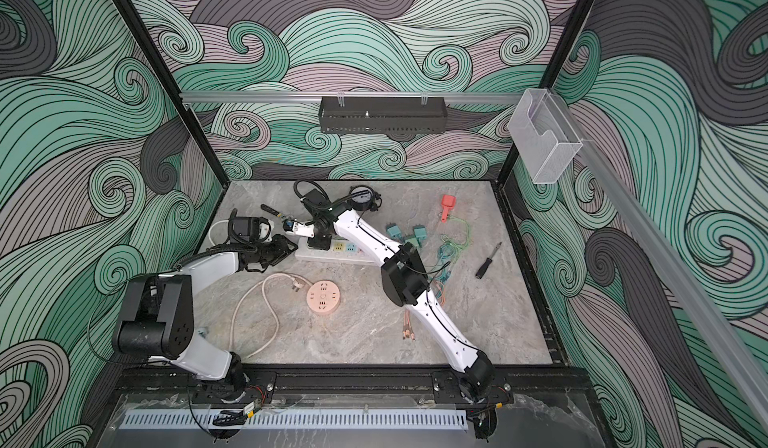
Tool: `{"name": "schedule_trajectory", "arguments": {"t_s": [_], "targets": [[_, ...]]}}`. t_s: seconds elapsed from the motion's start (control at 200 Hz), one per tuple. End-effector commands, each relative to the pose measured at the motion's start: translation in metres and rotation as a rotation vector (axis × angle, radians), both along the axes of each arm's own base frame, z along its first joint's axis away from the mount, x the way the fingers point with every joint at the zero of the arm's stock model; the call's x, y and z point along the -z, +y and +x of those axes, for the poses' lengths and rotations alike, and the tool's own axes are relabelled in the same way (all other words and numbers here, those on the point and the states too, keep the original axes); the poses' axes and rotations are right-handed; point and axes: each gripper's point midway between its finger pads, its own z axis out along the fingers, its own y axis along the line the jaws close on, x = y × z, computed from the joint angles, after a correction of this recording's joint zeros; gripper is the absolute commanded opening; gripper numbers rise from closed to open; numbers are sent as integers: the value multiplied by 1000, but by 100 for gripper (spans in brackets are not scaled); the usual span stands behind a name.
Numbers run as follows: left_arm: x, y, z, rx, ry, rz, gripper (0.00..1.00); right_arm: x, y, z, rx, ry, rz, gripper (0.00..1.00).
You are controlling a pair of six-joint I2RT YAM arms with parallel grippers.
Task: Insert the plug
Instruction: 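Lower the light green charger into the cyan socket nearest the strip's cord, then open the right gripper and lift it off the plugged-in charger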
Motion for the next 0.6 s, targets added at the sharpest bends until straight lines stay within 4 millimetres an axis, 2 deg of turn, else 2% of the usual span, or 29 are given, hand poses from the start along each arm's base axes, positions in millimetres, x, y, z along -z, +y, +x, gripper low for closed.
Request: {"name": "schedule_trajectory", "arguments": {"t_s": [0.0, 0.195, 0.34, 0.425, 0.525, 0.545, 0.595], "targets": [[-11, 3, -4, -8, 3, -8, 45, -24, -17, -4, 54, 49, 15, 34], [-18, 3, -9, 1, 1, -4, 52, -49, -20, -14, 80, 81, 89, 57], [-26, 4, -12, 2, -11, 3, 55, -60, -25, -21, 105, 84, 125, 67], [-30, 4, -14, 5, -20, 4, 57, -63, -32, -26, 119, 91, 126, 79], [-29, 6, -16, 7, -12, 12, 63, -64, -43, -32, 138, 103, 121, 83], [-39, 6, -16, 7, -41, 13, 64, -63, -45, -34, 143, 107, 119, 83], [-43, 7, -17, 4, -47, 18, 66, -64, -50, -38, 150, 109, 119, 84]]}}
